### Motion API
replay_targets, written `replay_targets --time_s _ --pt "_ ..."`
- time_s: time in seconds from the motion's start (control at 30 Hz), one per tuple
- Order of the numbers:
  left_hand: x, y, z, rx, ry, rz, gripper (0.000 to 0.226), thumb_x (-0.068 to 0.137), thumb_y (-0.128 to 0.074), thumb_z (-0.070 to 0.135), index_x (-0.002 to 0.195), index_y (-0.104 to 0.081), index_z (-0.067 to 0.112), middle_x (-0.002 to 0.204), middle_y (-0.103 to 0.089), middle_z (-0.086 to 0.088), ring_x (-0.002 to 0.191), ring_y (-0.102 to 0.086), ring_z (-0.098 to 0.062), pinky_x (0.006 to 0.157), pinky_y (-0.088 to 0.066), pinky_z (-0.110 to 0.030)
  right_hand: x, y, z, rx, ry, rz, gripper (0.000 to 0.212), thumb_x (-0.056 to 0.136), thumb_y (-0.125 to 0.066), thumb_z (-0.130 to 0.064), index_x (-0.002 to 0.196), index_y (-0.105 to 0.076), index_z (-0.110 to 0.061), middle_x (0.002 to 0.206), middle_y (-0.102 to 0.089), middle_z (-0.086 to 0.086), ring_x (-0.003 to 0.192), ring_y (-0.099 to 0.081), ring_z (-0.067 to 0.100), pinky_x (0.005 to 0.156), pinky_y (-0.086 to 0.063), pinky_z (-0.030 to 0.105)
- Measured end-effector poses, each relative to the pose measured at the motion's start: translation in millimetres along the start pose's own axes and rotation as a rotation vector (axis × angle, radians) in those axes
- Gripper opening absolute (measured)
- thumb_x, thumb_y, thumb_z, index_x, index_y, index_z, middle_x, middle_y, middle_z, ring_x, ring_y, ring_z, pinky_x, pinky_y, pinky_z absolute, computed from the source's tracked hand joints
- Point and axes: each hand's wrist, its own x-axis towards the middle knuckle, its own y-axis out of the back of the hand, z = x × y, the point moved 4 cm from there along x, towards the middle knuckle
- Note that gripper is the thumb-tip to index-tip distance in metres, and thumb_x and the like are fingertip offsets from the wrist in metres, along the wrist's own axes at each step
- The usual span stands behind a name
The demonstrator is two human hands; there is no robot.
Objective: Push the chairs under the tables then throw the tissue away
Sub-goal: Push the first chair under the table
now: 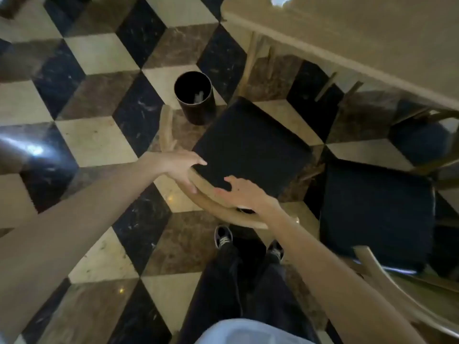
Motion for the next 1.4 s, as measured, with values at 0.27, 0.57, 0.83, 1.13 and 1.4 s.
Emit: replay_targets --time_s 0.27,0.57,0.83,1.13,1.4 --pt "1.8 -40.0 -20.9 0.283 -0.160 0.242 0.045 0.080 -0.071 0.028 0.122 -0.056 0.035 0.131 -0.057 0.007 0.126 -0.043 -0.018 0.114 -0.016 -0.043 -4.1 -78.4 6.3 -0.463 0.126 0.298 0.049 0.094 -0.048 -0.039 0.134 -0.030 -0.016 0.115 -0.060 0.016 0.098 -0.060 0.038 0.079 -0.049 0.049" --pt "22.1 -28.3 -11.1 0.382 -0.246 0.273 0.044 0.085 -0.063 0.039 0.128 -0.053 0.035 0.132 -0.057 0.008 0.127 -0.045 -0.017 0.111 -0.022 -0.040 -1.1 -52.0 29.0 -0.529 0.146 0.330 0.047 0.097 -0.038 -0.042 0.137 -0.027 -0.018 0.117 -0.060 0.015 0.104 -0.059 0.037 0.087 -0.047 0.052" --pt "76.2 18.6 48.0 0.383 -0.310 0.355 0.046 0.088 -0.059 0.041 0.132 -0.049 0.030 0.125 -0.059 0.003 0.119 -0.050 -0.020 0.106 -0.030 -0.042 2.2 48.3 77.3 -0.570 0.106 0.231 0.052 0.098 -0.029 -0.043 0.145 -0.015 -0.025 0.127 -0.053 0.010 0.114 -0.052 0.032 0.096 -0.040 0.047" --pt "155.2 108.4 82.8 0.392 -0.291 0.334 0.047 0.092 -0.056 0.035 0.136 -0.044 0.026 0.131 -0.056 0.000 0.122 -0.049 -0.023 0.108 -0.031 -0.043 39.3 164.7 111.8 -0.555 0.099 0.196 0.050 0.099 -0.030 -0.043 0.144 -0.014 -0.028 0.129 -0.052 0.007 0.114 -0.052 0.028 0.098 -0.041 0.048" --pt "219.1 188.1 88.9 0.358 -0.269 0.368 0.048 0.090 -0.058 0.035 0.135 -0.046 0.025 0.130 -0.057 -0.001 0.120 -0.051 -0.023 0.107 -0.032 -0.043 83.4 260.0 123.7 -0.564 0.137 0.231 0.051 0.099 -0.033 -0.041 0.144 -0.016 -0.026 0.131 -0.051 0.008 0.113 -0.052 0.029 0.096 -0.040 0.048"
